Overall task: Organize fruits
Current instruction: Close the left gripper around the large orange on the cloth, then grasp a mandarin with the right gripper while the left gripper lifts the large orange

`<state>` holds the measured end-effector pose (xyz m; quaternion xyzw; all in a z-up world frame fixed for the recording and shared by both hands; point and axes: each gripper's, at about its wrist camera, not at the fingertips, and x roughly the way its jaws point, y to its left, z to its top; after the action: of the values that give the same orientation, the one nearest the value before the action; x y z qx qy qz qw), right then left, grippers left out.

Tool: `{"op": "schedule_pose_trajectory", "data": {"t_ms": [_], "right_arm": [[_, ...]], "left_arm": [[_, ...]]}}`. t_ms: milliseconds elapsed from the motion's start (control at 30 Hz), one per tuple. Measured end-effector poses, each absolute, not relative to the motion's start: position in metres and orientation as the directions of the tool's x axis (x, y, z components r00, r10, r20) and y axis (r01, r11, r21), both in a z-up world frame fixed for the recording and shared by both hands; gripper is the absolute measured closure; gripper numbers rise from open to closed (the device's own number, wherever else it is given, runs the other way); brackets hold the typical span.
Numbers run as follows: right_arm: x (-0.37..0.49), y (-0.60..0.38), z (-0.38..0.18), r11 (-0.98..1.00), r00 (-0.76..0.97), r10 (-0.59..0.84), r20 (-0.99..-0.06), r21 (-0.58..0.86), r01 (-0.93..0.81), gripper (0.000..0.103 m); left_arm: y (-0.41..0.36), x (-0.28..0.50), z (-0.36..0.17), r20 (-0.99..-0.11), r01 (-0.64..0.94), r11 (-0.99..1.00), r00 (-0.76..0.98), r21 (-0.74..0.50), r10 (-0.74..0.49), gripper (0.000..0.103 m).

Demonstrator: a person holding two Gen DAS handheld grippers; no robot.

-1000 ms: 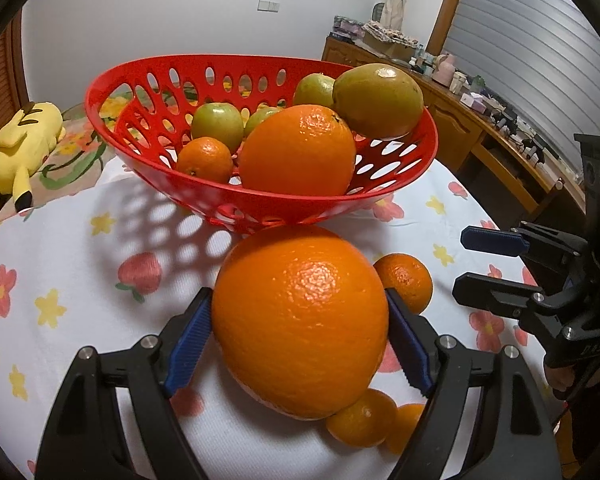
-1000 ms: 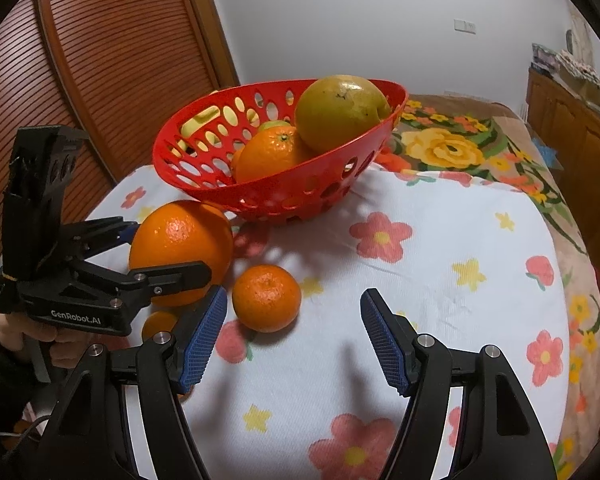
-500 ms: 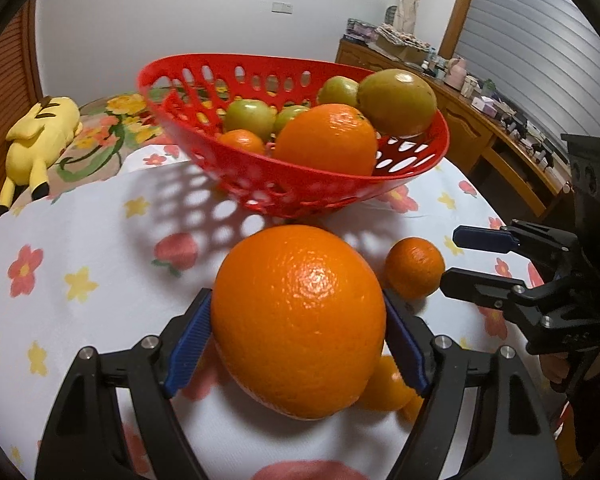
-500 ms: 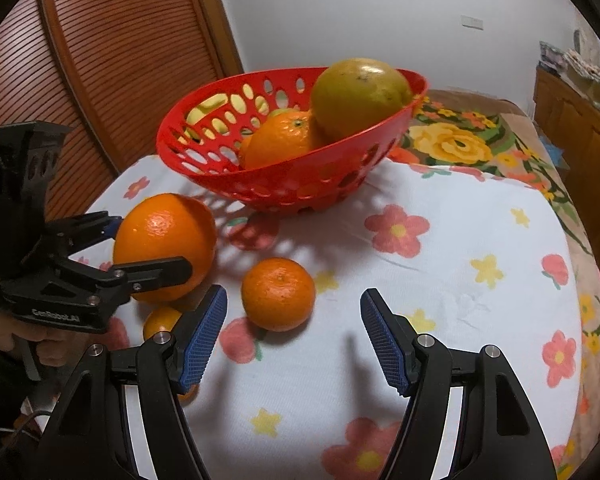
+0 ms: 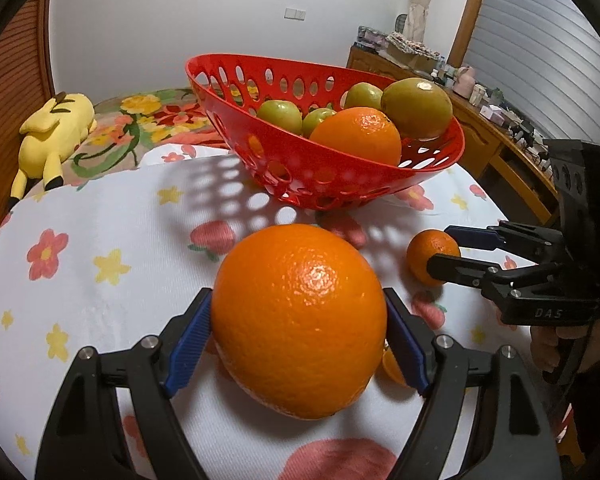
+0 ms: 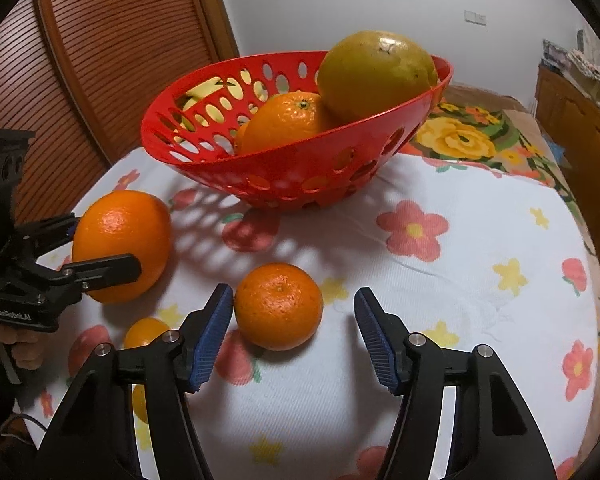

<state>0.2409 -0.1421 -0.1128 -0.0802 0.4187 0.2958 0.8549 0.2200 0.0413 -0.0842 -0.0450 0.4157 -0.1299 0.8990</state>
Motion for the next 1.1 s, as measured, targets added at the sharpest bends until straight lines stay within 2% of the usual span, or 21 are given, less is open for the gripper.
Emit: {"op": "schedule_pose_trajectory", "data": {"t_ms": [200, 333, 433, 833, 1100], "right_arm": [[0.243, -0.139, -0.12, 0.805, 0.462, 0.437, -0.772, 0.106, -0.584, 0.042], [0.243, -0.138, -0.12, 0.783, 0.444, 0.472, -0.761, 0.131, -0.608, 0.055], [0.239, -0.138, -0.119, 0.781, 0.471, 0.462, -0.752, 0.093, -0.618, 0.056], [0.241, -0.15, -0.119, 0.749, 0.452, 0.526, -0.72, 0.141, -0.648, 0.056], [0.236, -0.149, -0.117, 0.747, 0.472, 0.519, -0.712, 0.109, -0.656, 0.056]], "left_arm": [[0.045, 0.216, -0.086, -0.707, 0.2, 0.958, 0.647, -0.207, -0.287, 0.022], [0.045, 0.213, -0.087, -0.692, 0.208, 0.958, 0.662, -0.199, -0.287, 0.022], [0.044, 0.211, -0.087, -0.686, 0.213, 0.959, 0.669, -0.189, -0.284, 0.022], [0.046, 0.211, -0.086, -0.671, 0.18, 0.968, 0.698, -0.175, -0.251, 0.023], [0.052, 0.208, -0.072, -0.642, 0.163, 0.97, 0.728, -0.179, -0.241, 0.024]]}}
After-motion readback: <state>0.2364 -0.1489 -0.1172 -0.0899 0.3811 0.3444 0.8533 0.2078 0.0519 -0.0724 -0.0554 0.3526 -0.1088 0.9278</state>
